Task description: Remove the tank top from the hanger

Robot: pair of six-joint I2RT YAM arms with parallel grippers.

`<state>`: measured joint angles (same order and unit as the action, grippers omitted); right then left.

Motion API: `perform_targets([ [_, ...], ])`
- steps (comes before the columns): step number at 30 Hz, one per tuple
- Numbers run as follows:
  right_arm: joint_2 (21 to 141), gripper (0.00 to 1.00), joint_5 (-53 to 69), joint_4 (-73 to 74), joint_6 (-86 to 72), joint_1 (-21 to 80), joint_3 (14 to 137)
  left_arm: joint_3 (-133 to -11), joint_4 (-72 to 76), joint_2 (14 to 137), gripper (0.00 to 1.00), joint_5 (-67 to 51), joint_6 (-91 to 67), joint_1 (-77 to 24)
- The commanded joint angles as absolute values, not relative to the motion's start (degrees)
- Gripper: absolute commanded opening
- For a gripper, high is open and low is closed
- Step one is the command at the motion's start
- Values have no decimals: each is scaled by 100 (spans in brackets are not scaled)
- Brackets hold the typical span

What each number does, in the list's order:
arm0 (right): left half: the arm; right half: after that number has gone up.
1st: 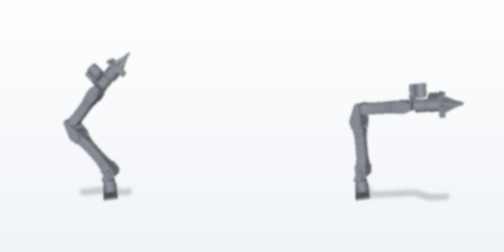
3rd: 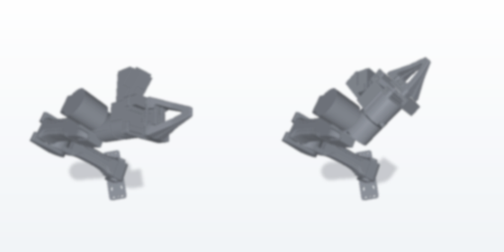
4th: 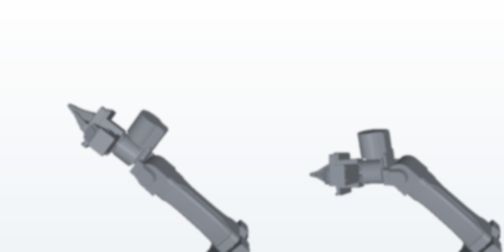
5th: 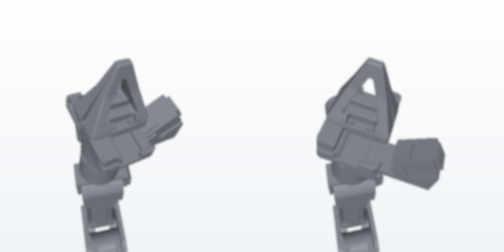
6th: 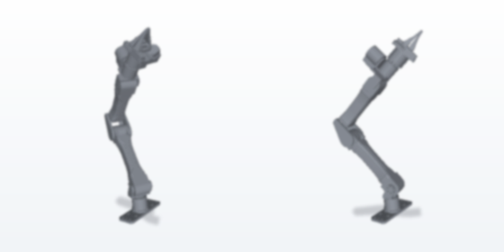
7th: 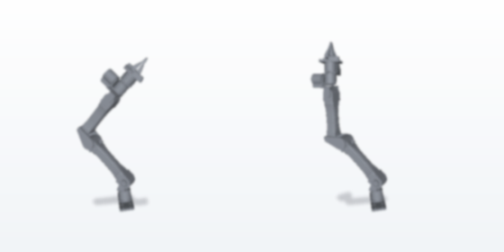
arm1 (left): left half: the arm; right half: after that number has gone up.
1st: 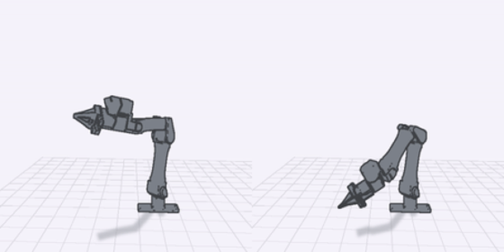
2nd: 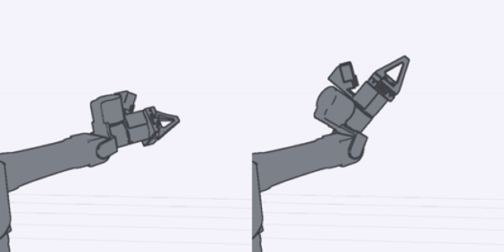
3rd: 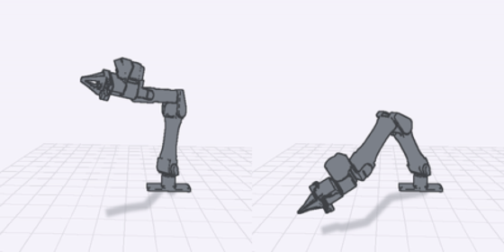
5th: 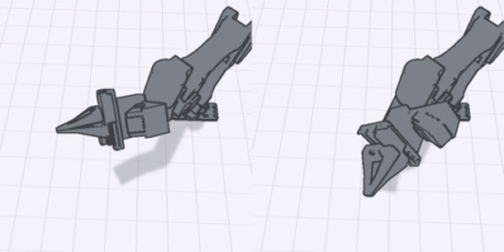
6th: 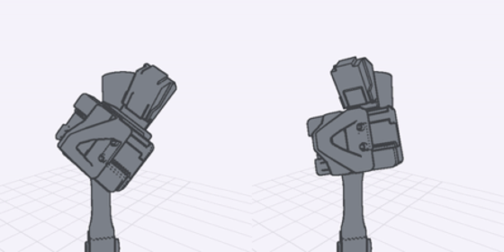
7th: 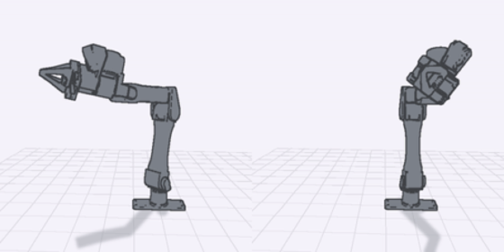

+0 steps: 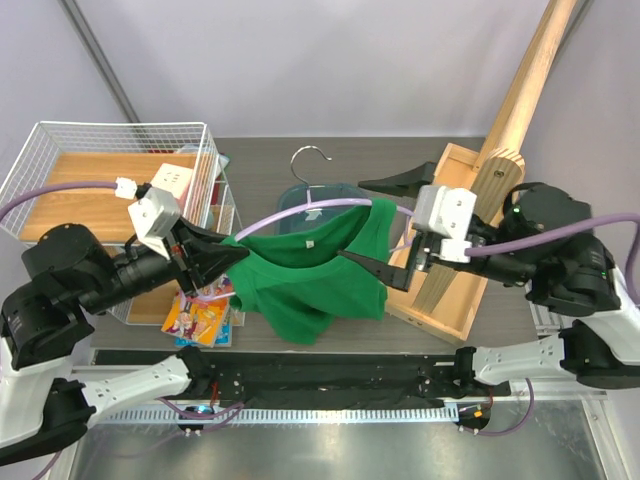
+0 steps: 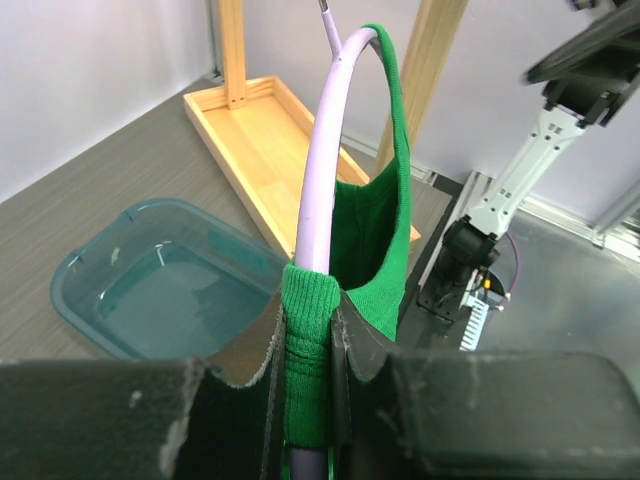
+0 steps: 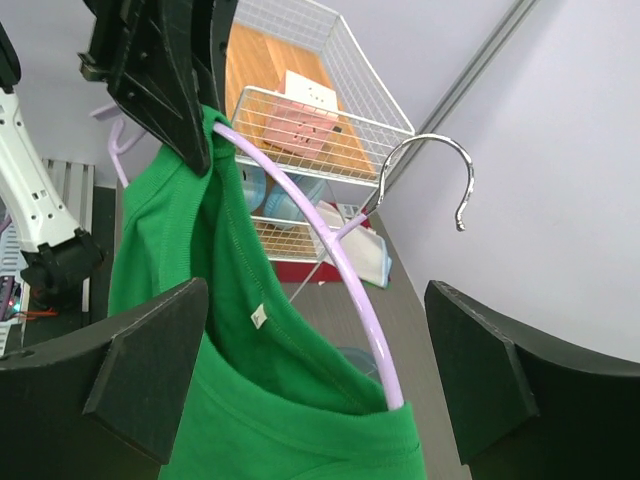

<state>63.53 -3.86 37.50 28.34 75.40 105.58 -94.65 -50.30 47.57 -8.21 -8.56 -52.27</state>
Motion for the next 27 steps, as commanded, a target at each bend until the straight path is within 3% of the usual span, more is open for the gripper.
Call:
perform_targets([
  [1,6969,93,-509,3841,2909,7541,10774,-9641,-4588,4588,0,-1335,-879,-5238],
  [10,7673,70,-861,3745,2874,7532,11276,-9633,-4579,4702,0,-1600,-905,-5238],
  [13,7682,44,-905,3692,2926,7541,11294,-9633,-4553,4693,0,-1407,-905,-5247],
  [20,7620,23,-932,3683,2953,7541,11365,-9817,-4684,4851,0,-1213,-818,-5247],
  [21,7611,17,-897,3700,2953,7541,11347,-9826,-4685,4878,0,-1195,-809,-5238],
  [22,7594,5,-896,3683,2944,7532,11347,-9844,-4711,4878,0,-1195,-800,-5238],
  [23,7594,1,-923,3683,2910,7541,11338,-9852,-4694,4887,0,-1187,-800,-5247],
  [25,7576,1,-1028,3674,2883,7541,11320,-9791,-4606,4860,2,-1117,-861,-5238],
  [27,7541,1,-1150,3613,2883,7541,11224,-9677,-4536,4825,12,-1055,-905,-5247],
])
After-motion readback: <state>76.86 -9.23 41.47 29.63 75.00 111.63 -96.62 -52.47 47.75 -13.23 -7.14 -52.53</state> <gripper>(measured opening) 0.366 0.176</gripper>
